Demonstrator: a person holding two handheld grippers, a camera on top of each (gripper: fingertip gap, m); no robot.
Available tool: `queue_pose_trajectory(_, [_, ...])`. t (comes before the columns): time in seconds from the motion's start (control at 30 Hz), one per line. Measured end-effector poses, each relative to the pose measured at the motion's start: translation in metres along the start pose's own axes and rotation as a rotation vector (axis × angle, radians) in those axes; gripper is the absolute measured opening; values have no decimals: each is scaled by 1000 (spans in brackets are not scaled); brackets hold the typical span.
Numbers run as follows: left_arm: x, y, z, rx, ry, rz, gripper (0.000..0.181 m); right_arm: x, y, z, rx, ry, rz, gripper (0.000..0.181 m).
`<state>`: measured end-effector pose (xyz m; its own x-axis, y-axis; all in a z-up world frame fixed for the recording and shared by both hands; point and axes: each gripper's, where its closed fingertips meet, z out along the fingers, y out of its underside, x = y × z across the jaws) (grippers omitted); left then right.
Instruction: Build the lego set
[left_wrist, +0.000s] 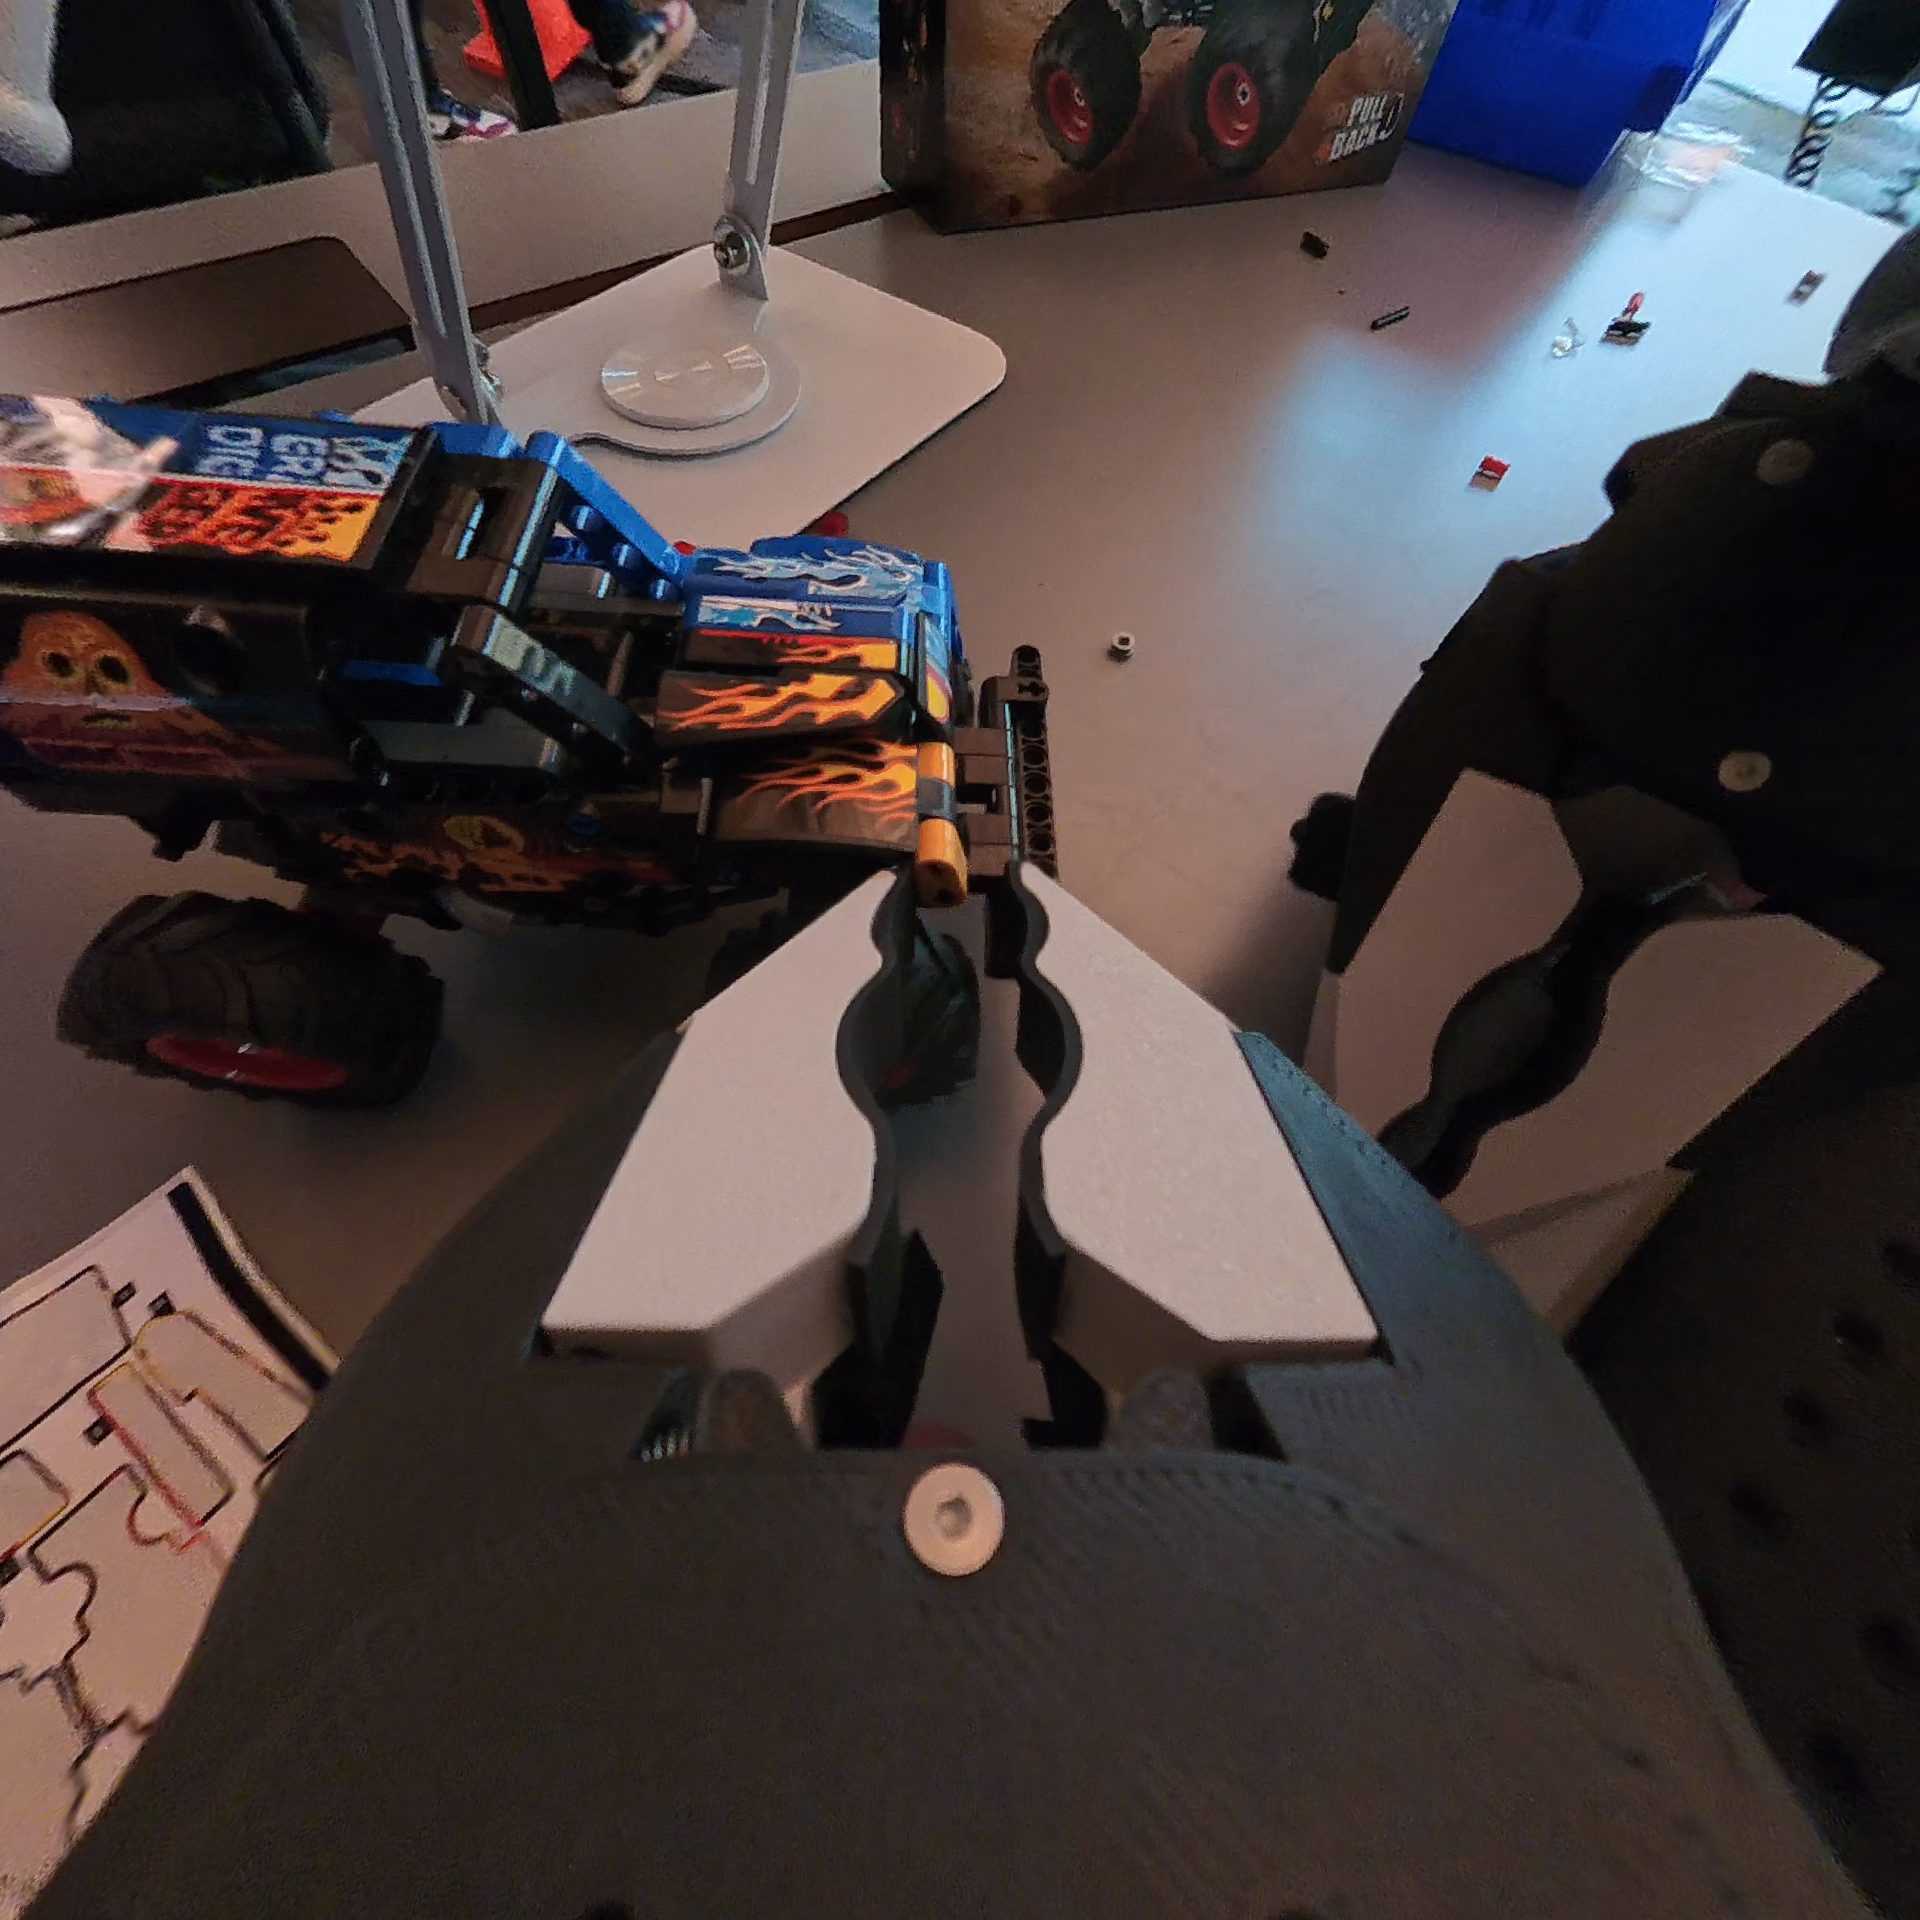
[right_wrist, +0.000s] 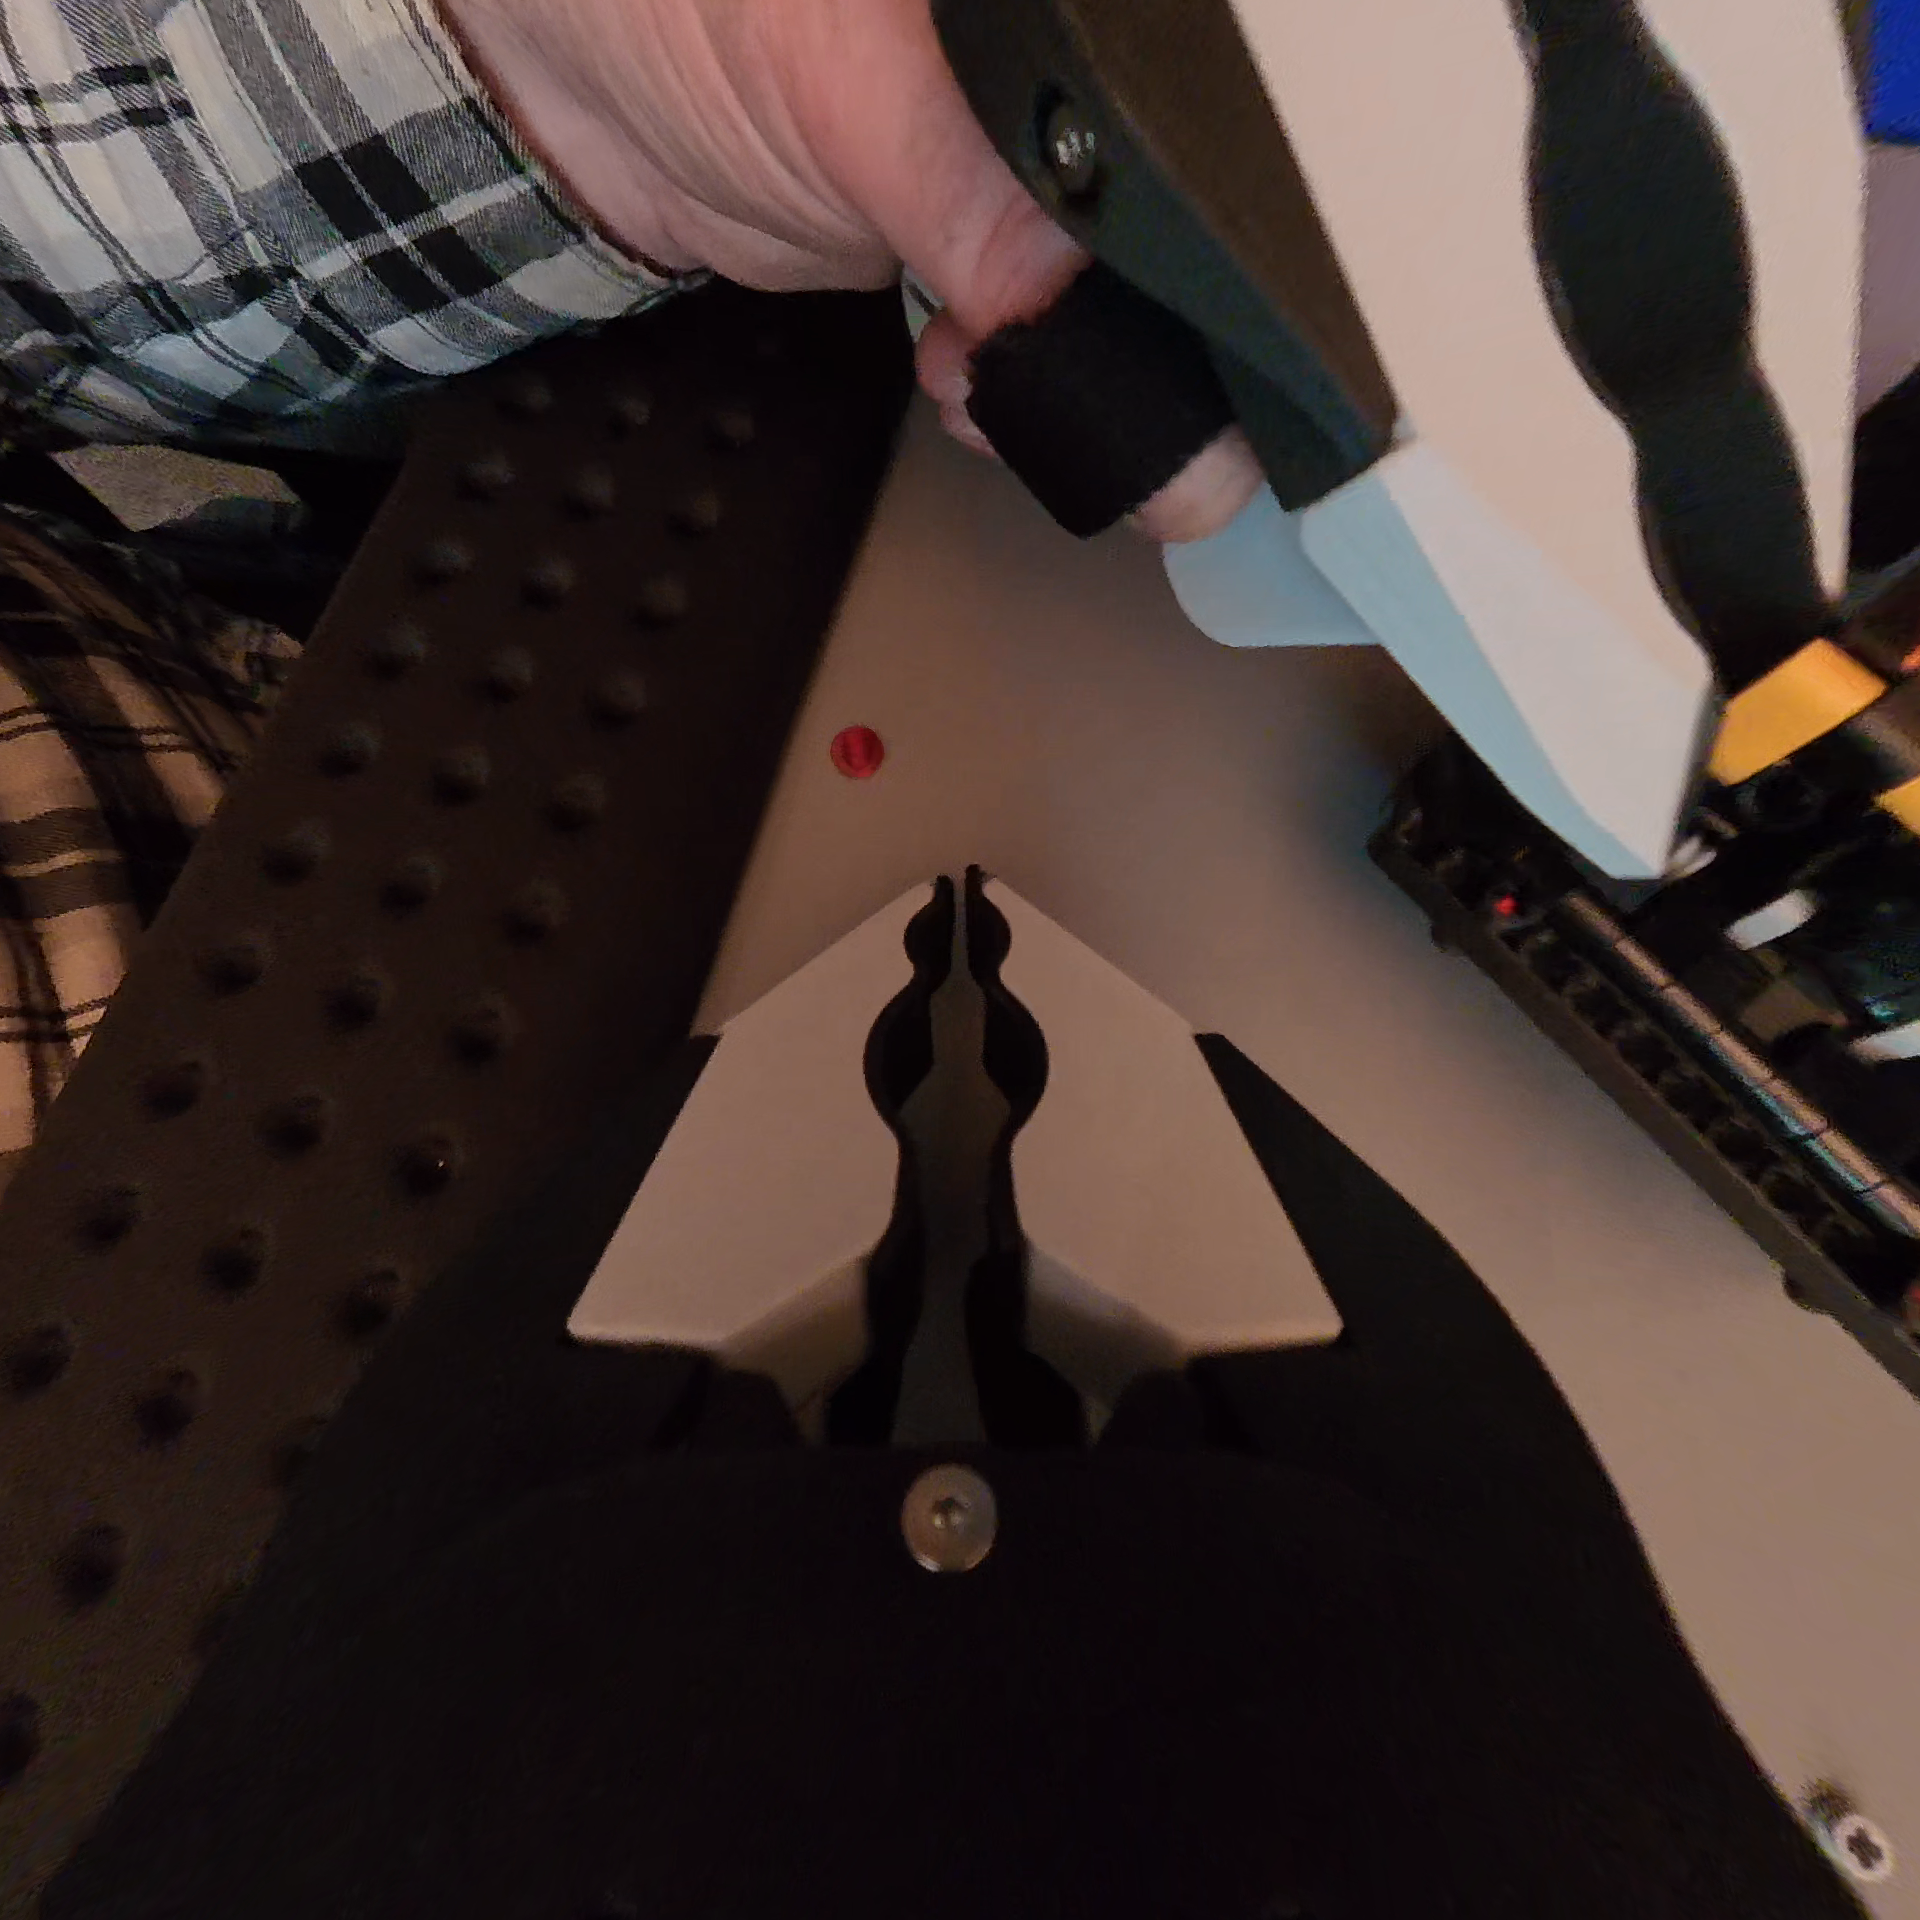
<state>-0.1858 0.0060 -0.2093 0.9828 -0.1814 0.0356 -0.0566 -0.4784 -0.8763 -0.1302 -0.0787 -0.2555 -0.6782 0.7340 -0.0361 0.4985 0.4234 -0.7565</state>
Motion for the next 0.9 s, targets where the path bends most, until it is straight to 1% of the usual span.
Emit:
queue_pose_trajectory(0.07, [-4, -1, -7, 13, -34, 17, 19, -7, -5, -1, 20, -15, -36, 13])
queue_pose_trajectory(0.13, [-4, 0, -7, 4, -36, 44, 22, -16, -9, 4, 10, -21, -100, 17])
queue_pose_trajectory(0.2, [-2, 0, -5, 9, -23, 35, 22, -18, -10, 12, -22, -23, -153, 19])
queue_pose_trajectory(0.33, [0, 0, -5, 31, -7, 16, 18, -22, -15, 23, -29, -57, -227, 19])
queue_pose_trajectory(0.43, [0, -1, -4, 28, -18, 41, 19, -21, -17, 29, -36, -54, -271, 9])
queue_pose_trajectory(0.67, [2, 0, -2, 34, 0, 37, 17, -19, -16, 27, -27, -38, -251, 7])
queue_pose_trajectory(0.8, [3, 1, -5, 33, -4, 44, 18, -18, -14, 20, -6, -67, -171, 7])
queue_pose_trajectory(0.9, [5, 1, -9, 38, -8, 53, 23, -17, -13, 9, 25, -95, -90, 6])
